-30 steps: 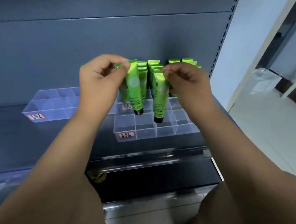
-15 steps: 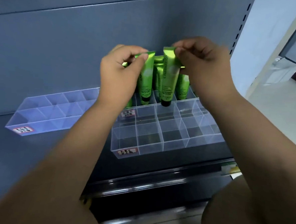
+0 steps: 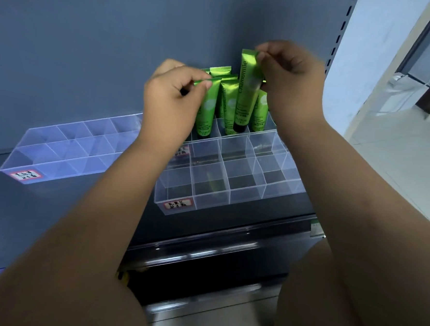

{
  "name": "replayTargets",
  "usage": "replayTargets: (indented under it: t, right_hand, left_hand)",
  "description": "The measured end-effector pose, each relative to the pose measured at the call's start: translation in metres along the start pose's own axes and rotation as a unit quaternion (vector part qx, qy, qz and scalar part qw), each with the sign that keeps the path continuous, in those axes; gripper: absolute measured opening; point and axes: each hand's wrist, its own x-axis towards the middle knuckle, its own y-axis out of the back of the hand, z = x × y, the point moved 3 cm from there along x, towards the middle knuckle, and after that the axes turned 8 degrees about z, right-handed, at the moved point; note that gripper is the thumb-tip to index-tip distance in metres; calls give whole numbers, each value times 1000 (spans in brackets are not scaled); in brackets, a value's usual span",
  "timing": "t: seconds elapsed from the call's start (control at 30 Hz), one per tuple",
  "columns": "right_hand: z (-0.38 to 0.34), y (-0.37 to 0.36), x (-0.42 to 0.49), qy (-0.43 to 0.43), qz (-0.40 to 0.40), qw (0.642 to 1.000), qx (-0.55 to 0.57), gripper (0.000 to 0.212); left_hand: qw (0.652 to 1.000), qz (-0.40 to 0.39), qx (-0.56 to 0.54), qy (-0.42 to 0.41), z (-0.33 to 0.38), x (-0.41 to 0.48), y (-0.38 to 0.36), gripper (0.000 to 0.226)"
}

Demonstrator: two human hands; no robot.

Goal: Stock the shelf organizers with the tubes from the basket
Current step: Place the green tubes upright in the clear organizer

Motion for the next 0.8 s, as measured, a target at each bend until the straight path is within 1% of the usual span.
replayTargets:
  t: [0.2,0.43,0.67,0.8]
  right_hand:
    - [10,-3,4,-1,7,1000,-21,20]
    - [10,-9,4,30,-1,999,-20,18]
    - [16,-20,1,50,-9,997,-53,14]
    - [16,-23,3,61,-12,996,-67,15]
  left_hand:
    - [1000,-14,14,-11,-1,-1,-3,10]
    - [998,-34,42,-16,-10,-3,-3,13]
    - [997,-36,65,2,-13,-9,-3,19]
    - [995,-47,82,-12,-13,-10,-4,17]
